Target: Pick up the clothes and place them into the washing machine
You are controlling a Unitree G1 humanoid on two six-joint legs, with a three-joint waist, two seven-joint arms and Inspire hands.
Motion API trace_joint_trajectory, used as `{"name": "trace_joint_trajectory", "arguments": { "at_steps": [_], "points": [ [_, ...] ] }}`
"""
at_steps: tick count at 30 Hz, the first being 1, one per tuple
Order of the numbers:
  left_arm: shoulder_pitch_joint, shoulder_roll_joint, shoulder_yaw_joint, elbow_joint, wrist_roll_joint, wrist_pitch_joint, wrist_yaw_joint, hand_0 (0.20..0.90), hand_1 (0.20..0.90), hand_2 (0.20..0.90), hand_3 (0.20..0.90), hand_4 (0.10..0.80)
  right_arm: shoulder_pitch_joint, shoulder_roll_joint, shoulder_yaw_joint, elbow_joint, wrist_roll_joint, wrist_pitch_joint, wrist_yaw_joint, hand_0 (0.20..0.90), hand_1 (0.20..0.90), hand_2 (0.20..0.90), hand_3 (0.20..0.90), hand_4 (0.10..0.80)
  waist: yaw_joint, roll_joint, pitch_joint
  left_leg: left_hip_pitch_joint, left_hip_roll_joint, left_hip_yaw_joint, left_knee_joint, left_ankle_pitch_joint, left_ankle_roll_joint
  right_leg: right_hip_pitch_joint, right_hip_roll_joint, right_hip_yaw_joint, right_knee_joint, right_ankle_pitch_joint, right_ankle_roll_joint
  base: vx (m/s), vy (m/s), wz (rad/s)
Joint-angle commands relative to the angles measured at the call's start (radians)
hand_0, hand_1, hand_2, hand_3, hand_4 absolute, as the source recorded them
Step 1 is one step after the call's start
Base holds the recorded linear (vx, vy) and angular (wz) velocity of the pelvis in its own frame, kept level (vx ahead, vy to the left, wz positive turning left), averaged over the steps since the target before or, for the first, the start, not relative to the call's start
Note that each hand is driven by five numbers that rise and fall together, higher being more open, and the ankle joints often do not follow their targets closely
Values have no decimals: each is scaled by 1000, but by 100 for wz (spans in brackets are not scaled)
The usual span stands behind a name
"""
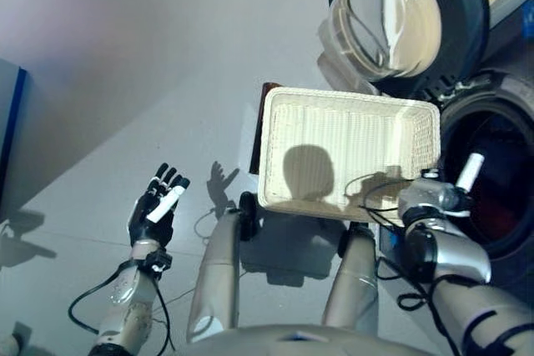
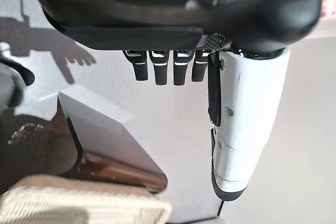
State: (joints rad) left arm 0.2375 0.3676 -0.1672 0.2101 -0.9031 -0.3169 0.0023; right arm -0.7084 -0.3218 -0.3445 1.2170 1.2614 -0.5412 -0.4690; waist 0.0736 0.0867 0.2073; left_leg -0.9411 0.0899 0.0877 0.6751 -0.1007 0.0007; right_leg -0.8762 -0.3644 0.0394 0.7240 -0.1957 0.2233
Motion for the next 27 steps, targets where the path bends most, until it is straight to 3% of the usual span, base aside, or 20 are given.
{"name": "trace_joint_trajectory", "arguments": {
  "at_steps": [1, 8, 15, 19, 27],
  "points": [
    [-38, 18, 71, -29, 8, -100, -21, 900, 900, 900, 900, 800, 25, -13, 42, -80, -108, -20, 46, 900, 900, 900, 900, 800, 16, -26, 12, 125, 23, -73, -65, -35, -96, 93, -7, -9, -173, 167, -37, 54, -30, 6],
    [-50, -22, 103, 22, 46, -116, -23, 900, 900, 900, 900, 800, 174, 88, 153, -190, -253, 26, 96, 900, 900, 900, 900, 800, -6, -55, 20, 293, 14, -80, -226, 24, -107, 284, -19, -69, -351, 237, -24, 74, -35, 1],
    [-70, -52, 128, 116, 113, -122, -29, 900, 900, 900, 900, 800, 316, 81, 314, -226, -555, 130, 121, 900, 900, 900, 900, 800, -22, -91, 11, 464, 27, -75, -401, 102, -119, 459, -15, -129, -523, 316, -8, 100, -45, 0],
    [-91, -75, 141, 198, 152, -118, -39, 900, 900, 900, 900, 800, 419, 70, 407, -251, -729, 179, 163, 900, 900, 900, 900, 800, -31, -116, -14, 584, 49, -65, -505, 140, -130, 569, 1, -156, -614, 348, 4, 106, -42, -4],
    [-121, -110, 146, 261, 171, -120, -61, 900, 900, 900, 900, 800, 531, 61, 441, -260, -868, 205, 209, 900, 900, 900, 900, 800, -44, -128, -60, 736, 74, -38, -632, 186, -152, 684, 23, -188, -690, 365, 15, 105, -27, -4]
  ]
}}
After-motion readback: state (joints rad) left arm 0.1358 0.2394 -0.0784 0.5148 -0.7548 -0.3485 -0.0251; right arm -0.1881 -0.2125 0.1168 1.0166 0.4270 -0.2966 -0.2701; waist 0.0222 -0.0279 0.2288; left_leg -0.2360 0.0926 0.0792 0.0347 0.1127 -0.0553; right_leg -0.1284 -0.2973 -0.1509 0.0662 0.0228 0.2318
